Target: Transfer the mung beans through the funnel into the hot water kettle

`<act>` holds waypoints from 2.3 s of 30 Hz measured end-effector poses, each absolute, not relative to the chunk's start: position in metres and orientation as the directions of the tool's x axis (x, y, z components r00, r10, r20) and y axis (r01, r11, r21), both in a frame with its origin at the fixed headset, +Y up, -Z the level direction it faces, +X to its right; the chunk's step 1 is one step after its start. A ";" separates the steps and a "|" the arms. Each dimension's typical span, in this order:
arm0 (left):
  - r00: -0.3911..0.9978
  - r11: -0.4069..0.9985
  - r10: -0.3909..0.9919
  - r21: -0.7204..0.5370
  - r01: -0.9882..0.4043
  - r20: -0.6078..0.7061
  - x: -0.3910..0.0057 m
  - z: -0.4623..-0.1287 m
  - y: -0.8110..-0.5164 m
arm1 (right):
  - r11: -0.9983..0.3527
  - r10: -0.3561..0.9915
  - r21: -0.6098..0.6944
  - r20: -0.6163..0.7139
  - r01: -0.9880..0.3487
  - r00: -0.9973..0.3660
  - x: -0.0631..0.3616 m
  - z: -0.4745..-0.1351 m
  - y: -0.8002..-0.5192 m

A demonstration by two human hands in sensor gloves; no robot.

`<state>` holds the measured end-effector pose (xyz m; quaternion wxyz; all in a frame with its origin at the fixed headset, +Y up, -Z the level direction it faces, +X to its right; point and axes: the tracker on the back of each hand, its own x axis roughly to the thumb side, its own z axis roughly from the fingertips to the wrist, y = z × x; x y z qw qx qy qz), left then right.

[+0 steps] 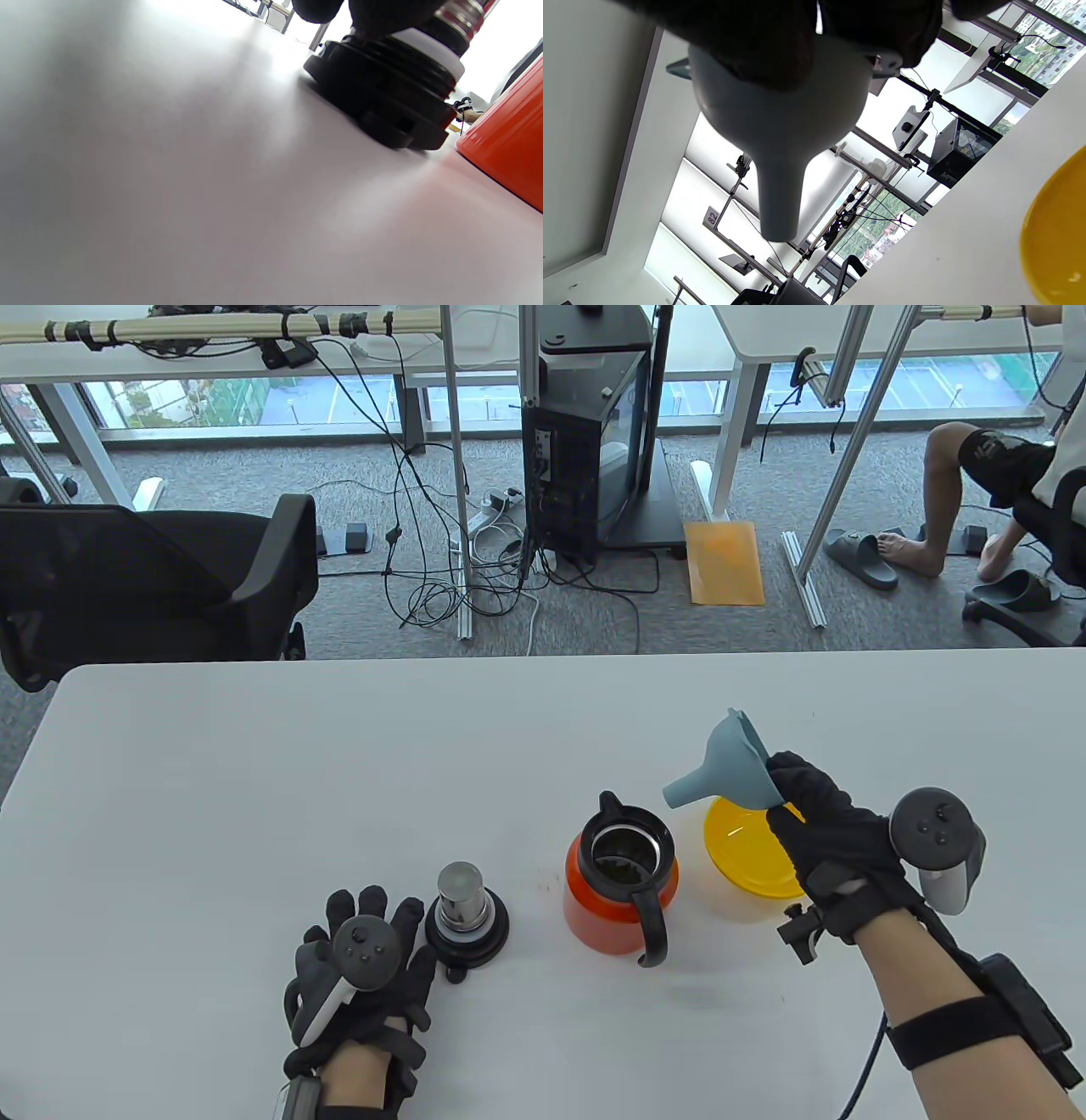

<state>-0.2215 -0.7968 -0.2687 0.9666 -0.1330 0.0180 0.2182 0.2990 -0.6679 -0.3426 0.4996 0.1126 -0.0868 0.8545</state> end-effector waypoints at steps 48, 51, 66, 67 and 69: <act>0.912 0.874 0.398 -0.261 -0.410 -0.097 -0.221 -0.268 -0.797 | -0.989 0.145 0.042 0.357 -0.140 -0.923 0.310 -0.238 -0.772; 0.918 0.881 0.383 -0.259 -0.397 -0.103 -0.222 -0.268 -0.796 | -0.985 0.171 0.071 0.334 -0.156 -0.927 0.312 -0.238 -0.773; 0.897 0.878 0.421 -0.185 -0.441 -0.136 -0.216 -0.283 -0.724 | -0.974 0.223 0.047 0.349 -0.221 -0.910 0.314 -0.236 -0.775; 0.894 0.876 0.429 -0.180 -0.447 -0.130 -0.213 -0.285 -0.718 | -0.972 0.232 0.049 0.345 -0.229 -0.910 0.315 -0.236 -0.775; 0.896 0.878 0.430 -0.179 -0.444 -0.115 -0.205 -0.290 -0.706 | -0.968 0.248 0.048 0.341 -0.246 -0.907 0.318 -0.236 -0.776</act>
